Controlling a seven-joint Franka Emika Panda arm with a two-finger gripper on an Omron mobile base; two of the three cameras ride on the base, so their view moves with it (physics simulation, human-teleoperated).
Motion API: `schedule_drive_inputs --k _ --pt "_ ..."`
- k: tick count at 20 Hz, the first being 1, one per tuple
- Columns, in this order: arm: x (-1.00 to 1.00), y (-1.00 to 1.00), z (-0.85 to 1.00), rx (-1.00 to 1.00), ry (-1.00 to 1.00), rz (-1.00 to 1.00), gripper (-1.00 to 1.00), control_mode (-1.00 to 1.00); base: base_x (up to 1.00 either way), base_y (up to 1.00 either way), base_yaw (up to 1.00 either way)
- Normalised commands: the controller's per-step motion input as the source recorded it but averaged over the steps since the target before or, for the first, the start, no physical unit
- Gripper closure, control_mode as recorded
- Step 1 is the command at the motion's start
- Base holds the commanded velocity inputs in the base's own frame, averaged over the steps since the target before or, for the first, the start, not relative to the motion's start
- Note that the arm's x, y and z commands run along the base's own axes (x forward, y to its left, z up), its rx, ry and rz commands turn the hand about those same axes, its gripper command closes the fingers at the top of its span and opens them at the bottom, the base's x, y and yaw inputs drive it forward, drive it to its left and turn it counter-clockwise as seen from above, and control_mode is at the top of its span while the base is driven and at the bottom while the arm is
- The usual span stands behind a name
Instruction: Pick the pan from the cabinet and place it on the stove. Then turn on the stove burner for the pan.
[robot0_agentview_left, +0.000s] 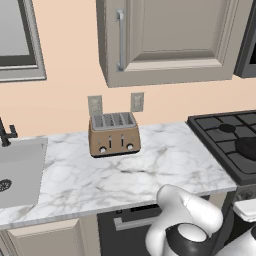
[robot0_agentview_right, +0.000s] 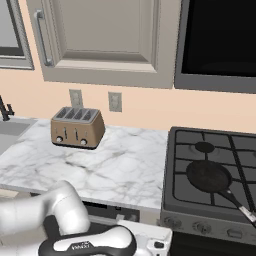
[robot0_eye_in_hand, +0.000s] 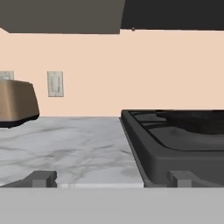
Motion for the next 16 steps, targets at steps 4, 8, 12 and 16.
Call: schedule_drive_inputs --k 4,8,12,16 --pt "0.01 -0.15 -0.11 0.03 0.0 0.0 -1.0 -1.0 0.0 0.0 0.0" --pt "0.0 -0.08 -0.1 0.02 0.0 0.0 -1.0 -1.0 0.0 0.0 0.0" --pt "0.0 0.0 -0.1 0.0 0.0 0.0 -1.0 -1.0 0.0 0.0 0.0" --pt "0.0 0.0 -0.07 0.0 -0.01 0.0 -1.0 -1.0 0.0 0.0 0.0"
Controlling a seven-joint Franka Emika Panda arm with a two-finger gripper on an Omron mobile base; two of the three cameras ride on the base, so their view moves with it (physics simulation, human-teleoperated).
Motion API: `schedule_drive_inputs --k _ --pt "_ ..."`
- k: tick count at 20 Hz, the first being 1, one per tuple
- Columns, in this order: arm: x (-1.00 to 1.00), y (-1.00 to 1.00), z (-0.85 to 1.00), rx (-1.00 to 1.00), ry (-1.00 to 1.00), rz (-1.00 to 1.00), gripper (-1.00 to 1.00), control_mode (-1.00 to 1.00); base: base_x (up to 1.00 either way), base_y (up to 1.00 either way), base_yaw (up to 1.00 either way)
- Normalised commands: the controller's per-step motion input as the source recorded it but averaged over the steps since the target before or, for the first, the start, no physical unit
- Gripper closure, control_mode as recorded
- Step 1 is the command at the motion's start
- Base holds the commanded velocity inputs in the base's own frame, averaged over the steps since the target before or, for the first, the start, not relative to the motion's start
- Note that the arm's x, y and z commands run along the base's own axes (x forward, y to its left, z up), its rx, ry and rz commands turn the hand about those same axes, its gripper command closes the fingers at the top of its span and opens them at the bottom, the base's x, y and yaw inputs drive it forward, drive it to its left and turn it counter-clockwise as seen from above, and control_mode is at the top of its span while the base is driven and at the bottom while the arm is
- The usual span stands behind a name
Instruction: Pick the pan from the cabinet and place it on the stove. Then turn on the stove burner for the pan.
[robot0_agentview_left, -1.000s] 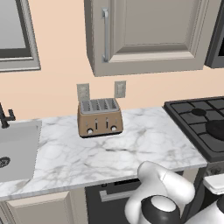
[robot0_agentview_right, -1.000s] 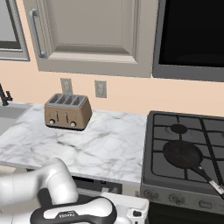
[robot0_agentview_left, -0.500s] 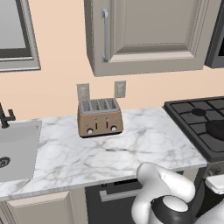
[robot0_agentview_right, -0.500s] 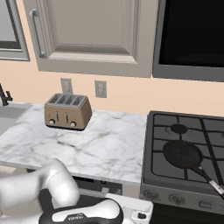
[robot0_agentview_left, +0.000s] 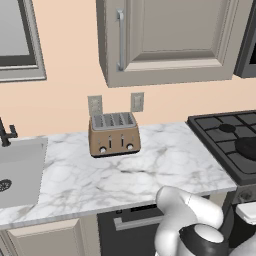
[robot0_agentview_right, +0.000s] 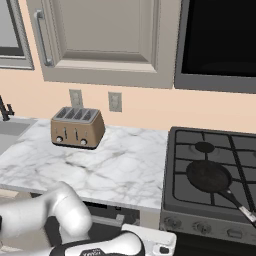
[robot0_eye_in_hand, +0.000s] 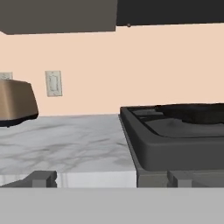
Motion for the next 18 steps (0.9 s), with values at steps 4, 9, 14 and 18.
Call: schedule_drive_inputs --k 4,9,14,18 --pt "0.03 0.0 0.0 0.0 0.0 0.0 -1.0 -1.0 0.0 0.0 0.0" --pt "0.08 0.0 -0.01 0.0 0.0 0.0 -1.0 -1.0 0.0 0.0 0.0" --pt "0.1 0.0 -0.03 0.0 0.0 0.0 -1.0 -1.0 0.0 0.0 0.0" --pt "0.11 0.0 -0.08 0.0 0.0 0.0 -1.0 -1.0 0.0 0.0 0.0"
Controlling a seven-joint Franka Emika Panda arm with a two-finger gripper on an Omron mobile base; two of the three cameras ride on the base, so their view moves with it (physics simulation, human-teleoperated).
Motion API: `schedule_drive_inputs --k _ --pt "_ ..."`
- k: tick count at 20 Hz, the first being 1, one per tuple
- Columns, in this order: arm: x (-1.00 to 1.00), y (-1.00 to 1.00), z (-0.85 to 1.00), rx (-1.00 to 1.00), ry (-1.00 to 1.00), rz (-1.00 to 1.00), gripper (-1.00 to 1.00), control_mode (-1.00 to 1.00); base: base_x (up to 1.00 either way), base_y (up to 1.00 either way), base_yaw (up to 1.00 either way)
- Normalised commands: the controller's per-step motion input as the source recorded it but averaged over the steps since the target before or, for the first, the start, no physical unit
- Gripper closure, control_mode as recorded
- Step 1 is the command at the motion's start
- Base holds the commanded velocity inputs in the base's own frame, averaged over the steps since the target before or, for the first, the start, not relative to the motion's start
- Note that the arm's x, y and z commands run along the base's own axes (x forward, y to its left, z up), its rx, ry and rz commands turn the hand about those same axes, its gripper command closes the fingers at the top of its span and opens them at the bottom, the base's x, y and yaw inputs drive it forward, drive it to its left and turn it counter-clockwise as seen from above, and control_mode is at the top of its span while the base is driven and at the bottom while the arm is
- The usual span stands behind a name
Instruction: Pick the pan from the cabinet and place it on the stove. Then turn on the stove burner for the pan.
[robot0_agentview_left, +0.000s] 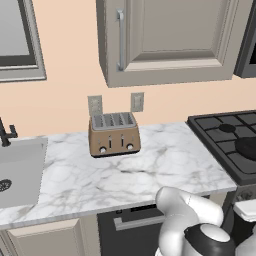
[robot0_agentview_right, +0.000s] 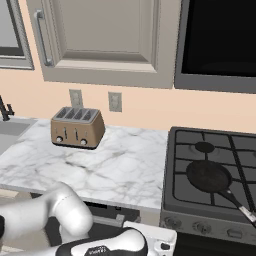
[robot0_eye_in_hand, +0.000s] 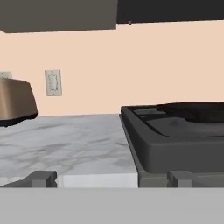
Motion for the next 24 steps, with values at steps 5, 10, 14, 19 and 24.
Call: schedule_drive_inputs --k 5,10,14,19,24 --pt "0.07 -0.09 -0.14 0.0 0.0 0.0 -1.0 -1.0 0.0 0.0 0.0" --pt "0.04 -0.13 -0.12 0.0 0.0 0.0 -1.0 -1.0 0.0 0.0 0.0" --pt "0.0 -0.23 -0.17 0.0 -0.01 0.0 -1.0 -1.0 0.0 0.0 0.0" --pt "0.0 -0.19 -0.17 0.0 -0.01 0.0 -1.0 -1.0 0.0 0.0 0.0" --pt "0.0 -0.11 -0.13 0.0 0.0 0.0 -1.0 -1.0 0.0 0.0 0.0"
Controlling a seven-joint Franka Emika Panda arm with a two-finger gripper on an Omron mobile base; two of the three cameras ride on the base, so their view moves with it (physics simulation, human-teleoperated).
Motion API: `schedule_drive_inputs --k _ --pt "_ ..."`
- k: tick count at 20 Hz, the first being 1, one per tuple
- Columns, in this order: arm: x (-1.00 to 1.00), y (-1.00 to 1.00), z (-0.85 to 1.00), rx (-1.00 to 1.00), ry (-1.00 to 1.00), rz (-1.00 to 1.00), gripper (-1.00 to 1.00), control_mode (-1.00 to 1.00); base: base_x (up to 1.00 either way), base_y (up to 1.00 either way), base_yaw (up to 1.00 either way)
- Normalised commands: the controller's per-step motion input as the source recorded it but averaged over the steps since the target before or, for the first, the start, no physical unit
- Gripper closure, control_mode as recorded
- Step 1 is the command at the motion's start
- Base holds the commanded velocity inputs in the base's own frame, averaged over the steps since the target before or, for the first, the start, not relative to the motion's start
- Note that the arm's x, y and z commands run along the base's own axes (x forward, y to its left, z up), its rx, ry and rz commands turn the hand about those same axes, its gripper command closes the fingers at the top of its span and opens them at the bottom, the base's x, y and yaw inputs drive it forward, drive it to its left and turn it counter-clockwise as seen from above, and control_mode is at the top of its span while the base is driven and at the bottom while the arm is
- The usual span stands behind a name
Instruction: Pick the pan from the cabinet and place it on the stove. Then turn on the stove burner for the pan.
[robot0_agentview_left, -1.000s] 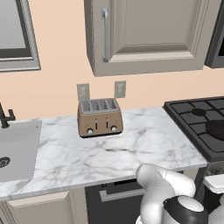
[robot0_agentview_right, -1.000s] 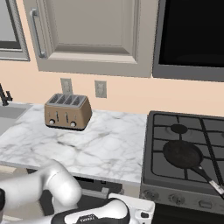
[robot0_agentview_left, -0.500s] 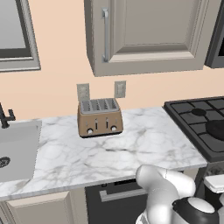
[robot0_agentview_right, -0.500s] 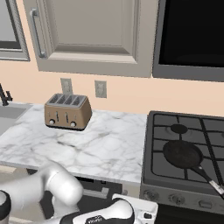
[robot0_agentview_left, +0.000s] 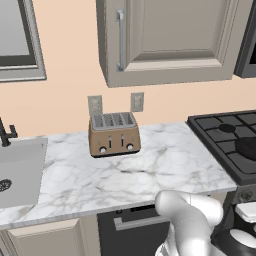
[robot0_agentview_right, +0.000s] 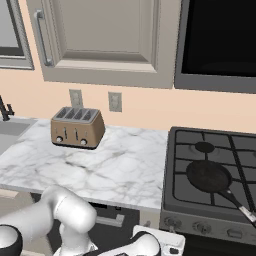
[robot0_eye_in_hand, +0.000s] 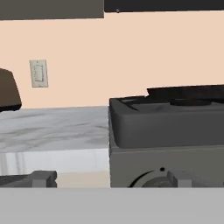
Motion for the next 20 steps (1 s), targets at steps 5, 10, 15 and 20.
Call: schedule_drive_inputs --k 5,10,15,20 --pt "0.0 -0.05 -0.06 0.0 0.0 0.0 -1.0 -1.0 0.0 0.0 0.0" --pt "0.0 0.0 -0.03 0.0 0.0 0.0 -1.0 -1.0 0.0 0.0 0.0" --pt "0.01 0.0 -0.04 0.0 0.0 0.0 -1.0 -1.0 0.0 0.0 0.0" --pt "0.05 0.0 -0.04 0.0 0.0 0.0 -1.0 -1.0 0.0 0.0 0.0"
